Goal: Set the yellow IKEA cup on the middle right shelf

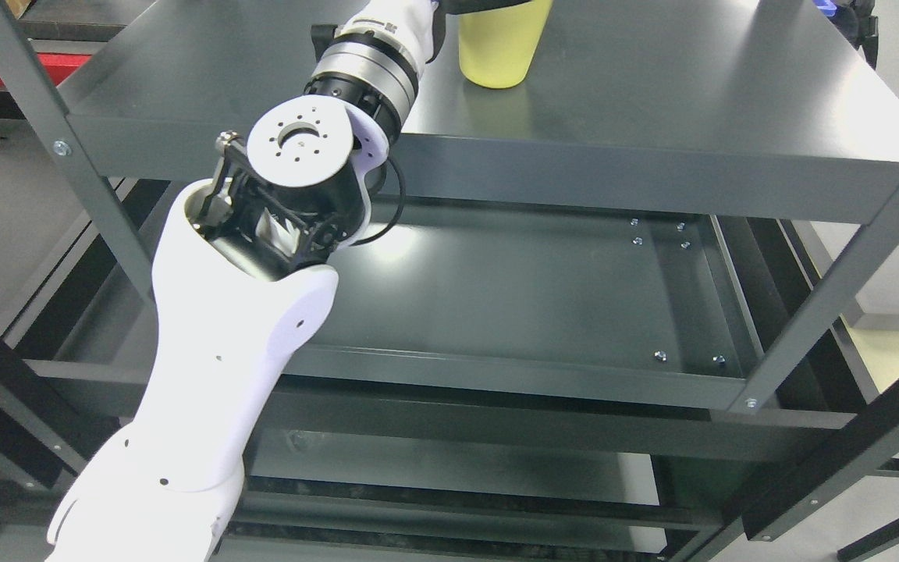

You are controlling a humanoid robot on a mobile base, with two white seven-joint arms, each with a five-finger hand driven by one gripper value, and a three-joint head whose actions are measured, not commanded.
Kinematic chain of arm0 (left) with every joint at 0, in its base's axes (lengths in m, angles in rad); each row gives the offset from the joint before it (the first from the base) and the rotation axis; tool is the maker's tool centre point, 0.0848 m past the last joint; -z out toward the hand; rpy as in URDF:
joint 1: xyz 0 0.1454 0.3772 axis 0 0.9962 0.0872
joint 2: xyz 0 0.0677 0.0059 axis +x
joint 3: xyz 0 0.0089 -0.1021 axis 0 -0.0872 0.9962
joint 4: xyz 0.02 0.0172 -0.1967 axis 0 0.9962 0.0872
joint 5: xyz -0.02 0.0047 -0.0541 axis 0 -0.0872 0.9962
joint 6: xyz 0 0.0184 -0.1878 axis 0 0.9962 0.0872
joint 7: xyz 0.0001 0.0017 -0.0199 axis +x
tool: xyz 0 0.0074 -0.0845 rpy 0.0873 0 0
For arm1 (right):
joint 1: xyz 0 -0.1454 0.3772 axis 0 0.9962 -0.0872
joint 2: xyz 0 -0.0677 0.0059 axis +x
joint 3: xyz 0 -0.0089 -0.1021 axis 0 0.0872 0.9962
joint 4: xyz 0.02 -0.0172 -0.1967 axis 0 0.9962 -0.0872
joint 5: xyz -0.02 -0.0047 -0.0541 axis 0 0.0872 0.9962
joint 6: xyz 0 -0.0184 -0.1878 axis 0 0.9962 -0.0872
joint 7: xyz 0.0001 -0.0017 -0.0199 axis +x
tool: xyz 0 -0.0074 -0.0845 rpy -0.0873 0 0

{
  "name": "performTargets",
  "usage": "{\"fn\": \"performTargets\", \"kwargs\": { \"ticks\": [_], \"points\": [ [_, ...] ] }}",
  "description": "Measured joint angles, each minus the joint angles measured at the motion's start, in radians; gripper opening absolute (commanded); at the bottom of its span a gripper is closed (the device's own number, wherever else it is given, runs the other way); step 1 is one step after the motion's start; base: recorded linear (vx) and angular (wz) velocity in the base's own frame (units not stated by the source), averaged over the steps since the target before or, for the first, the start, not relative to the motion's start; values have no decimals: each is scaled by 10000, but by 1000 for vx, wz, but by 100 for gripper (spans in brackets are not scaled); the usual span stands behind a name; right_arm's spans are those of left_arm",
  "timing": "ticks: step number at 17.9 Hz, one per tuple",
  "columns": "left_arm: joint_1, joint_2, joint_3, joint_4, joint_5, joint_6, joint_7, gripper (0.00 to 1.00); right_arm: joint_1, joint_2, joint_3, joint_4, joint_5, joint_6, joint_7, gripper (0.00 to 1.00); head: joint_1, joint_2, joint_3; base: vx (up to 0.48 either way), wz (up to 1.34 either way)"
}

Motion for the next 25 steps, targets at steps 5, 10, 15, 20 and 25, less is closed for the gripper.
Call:
{"fn": "performTargets", "kwargs": {
  "ticks": [5,10,15,20,25],
  "points": [
    [28,610,596,-115,0,-1198,-3050,98,0,0,0,0,0,0,0,99,0,0,0,0,0],
    [145,1202,1109,-173,1,-1593,-5778,98,0,0,0,0,0,0,0,99,0,0,0,-4,0],
    [442,1698,1560,-202,256,-1709,-9047,98,0,0,0,0,0,0,0,99,0,0,0,-2,0],
    [1125,2167,1861,-224,1927,-1727,-10745,98,0,0,0,0,0,0,0,99,0,0,0,-12,0],
    [2426,2567,1689,-236,3449,-1742,-11018,98,-1,0,0,0,0,0,0,99,0,-3,0,-15,0]
  ]
}}
